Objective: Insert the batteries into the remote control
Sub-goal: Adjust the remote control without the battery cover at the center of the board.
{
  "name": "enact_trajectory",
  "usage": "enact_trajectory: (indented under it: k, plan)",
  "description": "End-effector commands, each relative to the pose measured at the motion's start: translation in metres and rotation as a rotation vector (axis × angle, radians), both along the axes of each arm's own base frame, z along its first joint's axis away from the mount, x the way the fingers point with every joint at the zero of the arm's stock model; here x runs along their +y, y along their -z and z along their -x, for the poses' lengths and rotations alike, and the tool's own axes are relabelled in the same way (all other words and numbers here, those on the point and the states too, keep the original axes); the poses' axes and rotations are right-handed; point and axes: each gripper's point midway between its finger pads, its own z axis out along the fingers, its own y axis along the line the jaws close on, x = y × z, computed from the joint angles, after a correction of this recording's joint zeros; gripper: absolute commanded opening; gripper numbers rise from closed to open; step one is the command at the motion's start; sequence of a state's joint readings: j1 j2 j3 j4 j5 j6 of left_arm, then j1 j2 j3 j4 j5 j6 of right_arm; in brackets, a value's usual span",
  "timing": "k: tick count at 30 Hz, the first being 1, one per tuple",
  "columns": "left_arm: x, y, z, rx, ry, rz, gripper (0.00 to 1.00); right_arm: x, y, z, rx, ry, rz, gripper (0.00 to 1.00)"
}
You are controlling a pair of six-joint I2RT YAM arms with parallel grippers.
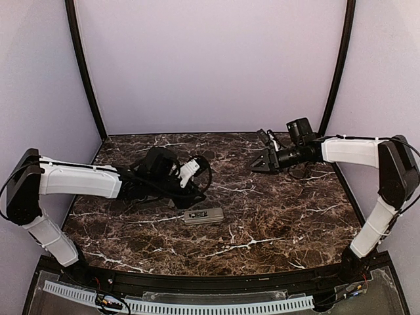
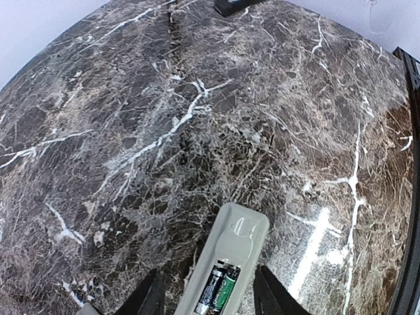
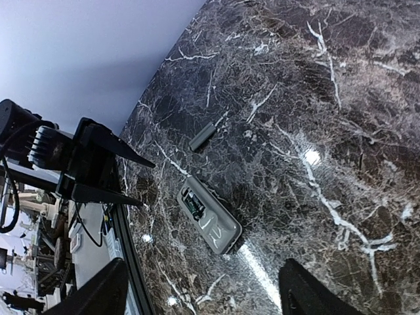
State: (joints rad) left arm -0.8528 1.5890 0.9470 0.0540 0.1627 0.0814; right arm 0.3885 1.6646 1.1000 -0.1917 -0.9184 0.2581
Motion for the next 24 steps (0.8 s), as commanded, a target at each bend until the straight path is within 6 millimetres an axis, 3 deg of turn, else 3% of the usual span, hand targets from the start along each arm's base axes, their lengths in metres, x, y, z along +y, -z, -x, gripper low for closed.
enact_trajectory:
  k: [1, 3, 9, 14, 24]
  plan:
    - [0.032, 0.008, -0.008, 0.059, -0.196, -0.023, 0.45, 0.024, 0.015, 0.021, 0.049, -0.045, 0.074, 0.68]
    - [0.043, 0.019, -0.007, 0.098, -0.259, -0.027, 0.44, 0.036, 0.023, 0.034, 0.078, -0.066, 0.106, 0.59]
    - [0.07, 0.055, 0.024, 0.234, -0.305, -0.065, 0.41, 0.051, 0.053, 0.069, 0.174, -0.117, 0.147, 0.57]
    - [0.073, 0.055, 0.039, 0.262, -0.284, 0.005, 0.4, 0.066, 0.078, 0.099, 0.263, -0.196, 0.138, 0.52]
    - [0.076, 0.067, 0.045, 0.292, -0.277, 0.072, 0.38, 0.089, 0.104, 0.111, 0.335, -0.249, 0.09, 0.47]
